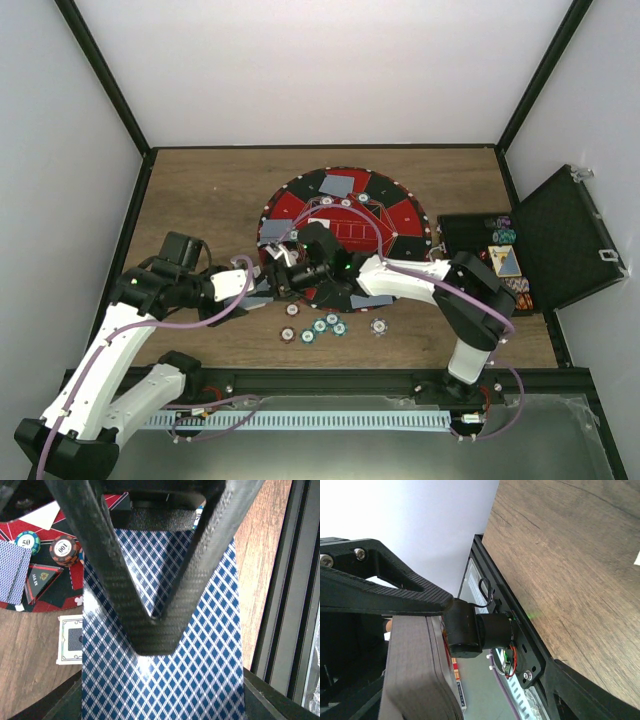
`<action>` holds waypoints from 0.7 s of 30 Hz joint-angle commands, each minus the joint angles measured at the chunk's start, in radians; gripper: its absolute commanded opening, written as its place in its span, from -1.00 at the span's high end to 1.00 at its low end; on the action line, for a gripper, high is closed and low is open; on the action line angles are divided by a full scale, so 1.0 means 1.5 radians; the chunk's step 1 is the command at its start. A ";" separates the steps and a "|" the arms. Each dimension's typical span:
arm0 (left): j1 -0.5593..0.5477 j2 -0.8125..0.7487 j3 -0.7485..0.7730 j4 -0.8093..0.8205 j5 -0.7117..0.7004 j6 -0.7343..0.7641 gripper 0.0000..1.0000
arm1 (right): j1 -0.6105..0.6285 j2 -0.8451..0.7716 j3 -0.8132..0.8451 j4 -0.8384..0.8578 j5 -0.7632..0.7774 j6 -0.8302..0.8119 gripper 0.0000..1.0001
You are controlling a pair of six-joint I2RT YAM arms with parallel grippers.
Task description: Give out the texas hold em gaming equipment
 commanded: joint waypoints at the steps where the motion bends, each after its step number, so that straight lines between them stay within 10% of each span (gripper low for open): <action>1: 0.001 -0.006 0.017 0.009 0.027 0.012 0.81 | -0.020 -0.016 -0.028 -0.055 0.027 -0.025 -0.36; 21: 0.002 -0.005 0.016 0.007 0.029 0.010 0.81 | -0.012 -0.061 0.011 -0.151 0.086 -0.059 -0.14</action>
